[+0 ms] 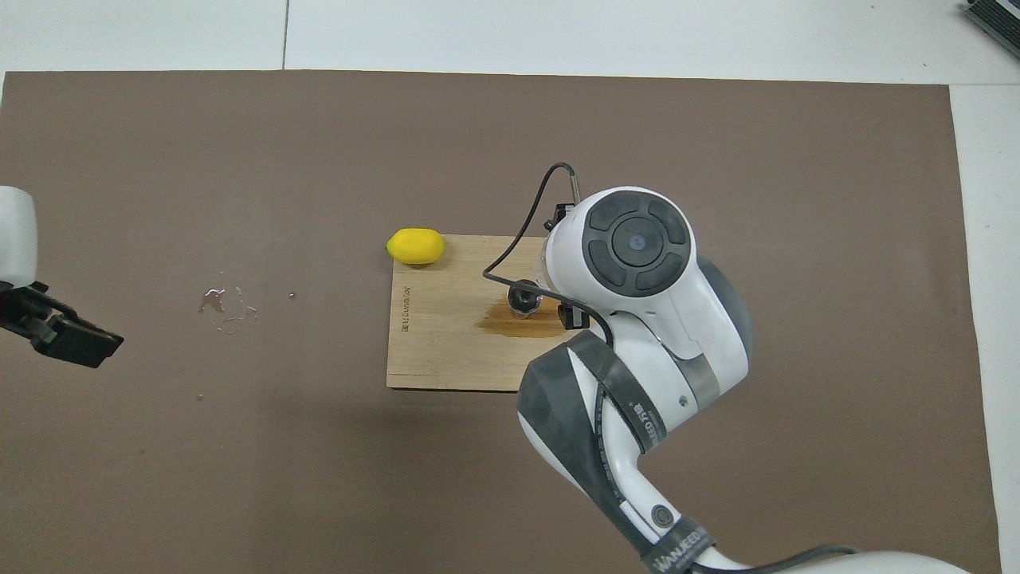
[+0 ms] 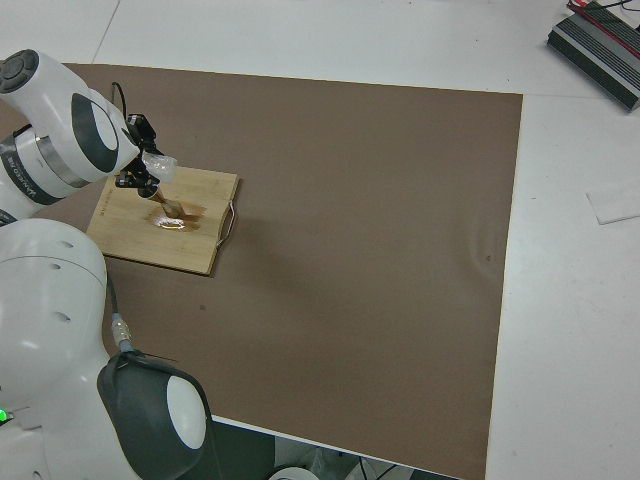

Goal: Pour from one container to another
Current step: 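Tilt the clear cup over the dark cup with the right gripper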

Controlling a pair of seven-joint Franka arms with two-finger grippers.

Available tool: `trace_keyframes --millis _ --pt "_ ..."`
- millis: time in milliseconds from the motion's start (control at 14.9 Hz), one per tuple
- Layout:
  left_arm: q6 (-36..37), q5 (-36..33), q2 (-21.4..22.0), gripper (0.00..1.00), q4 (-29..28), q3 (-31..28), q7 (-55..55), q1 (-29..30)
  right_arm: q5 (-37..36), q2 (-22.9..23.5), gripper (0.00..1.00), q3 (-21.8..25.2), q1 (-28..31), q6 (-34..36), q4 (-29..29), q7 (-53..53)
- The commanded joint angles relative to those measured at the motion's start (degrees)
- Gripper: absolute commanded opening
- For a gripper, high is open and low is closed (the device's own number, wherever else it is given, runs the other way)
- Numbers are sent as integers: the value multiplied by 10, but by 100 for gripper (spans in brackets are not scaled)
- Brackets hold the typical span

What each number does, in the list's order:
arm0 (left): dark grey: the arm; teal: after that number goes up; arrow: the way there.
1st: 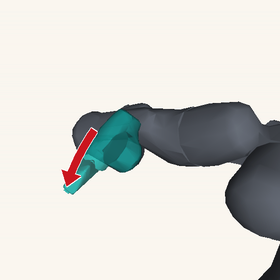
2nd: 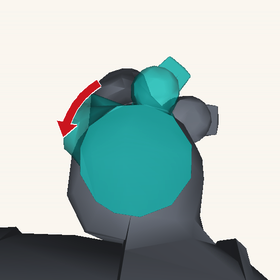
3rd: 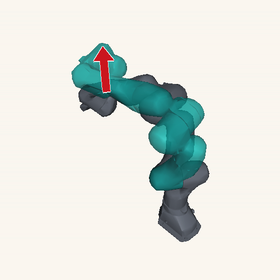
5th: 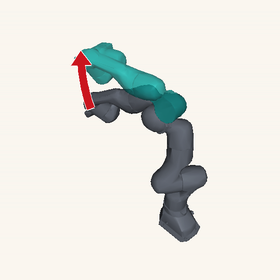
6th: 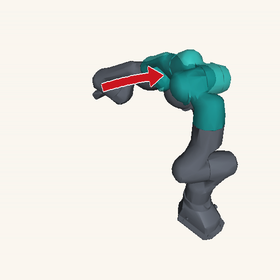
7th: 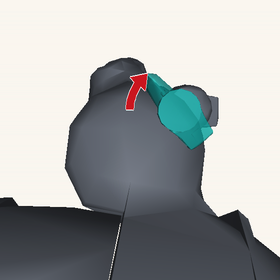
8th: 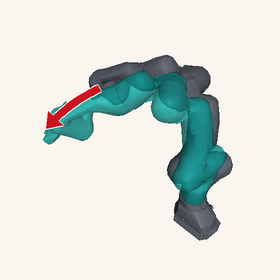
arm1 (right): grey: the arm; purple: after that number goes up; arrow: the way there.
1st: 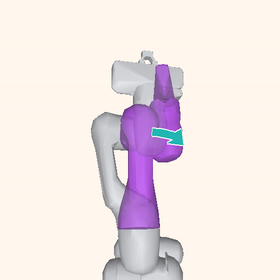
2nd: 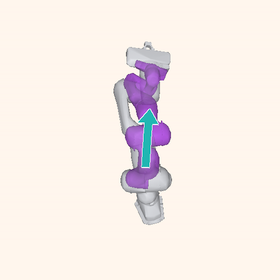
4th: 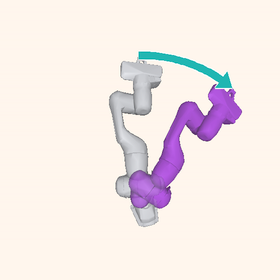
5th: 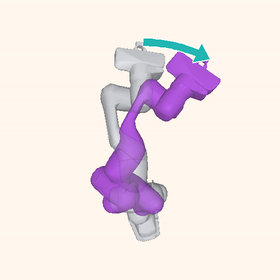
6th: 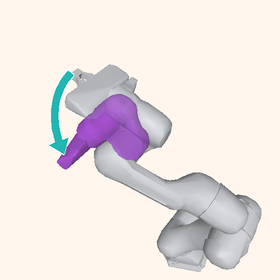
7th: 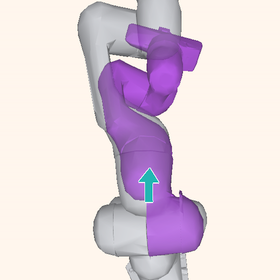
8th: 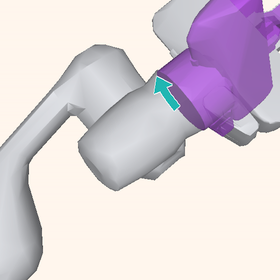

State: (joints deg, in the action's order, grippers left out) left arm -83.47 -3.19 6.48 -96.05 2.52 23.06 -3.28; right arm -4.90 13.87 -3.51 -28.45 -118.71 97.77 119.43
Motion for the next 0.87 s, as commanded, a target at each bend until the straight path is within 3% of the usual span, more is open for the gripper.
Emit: trace_keyframes --millis 0,536,804 --pt "-8 -13 16 100 -26 0 -109 2 -38 -8 0 -1 -6 -3 17 18" --pt "-5 -7 16 100 -21 -2 -113 13 -76 -17 0 -2 -14 -4 32 17" --pt "55 -7 20 100 -21 -2 -114 13 -100 -20 0 -2 -24 -6 38 18"
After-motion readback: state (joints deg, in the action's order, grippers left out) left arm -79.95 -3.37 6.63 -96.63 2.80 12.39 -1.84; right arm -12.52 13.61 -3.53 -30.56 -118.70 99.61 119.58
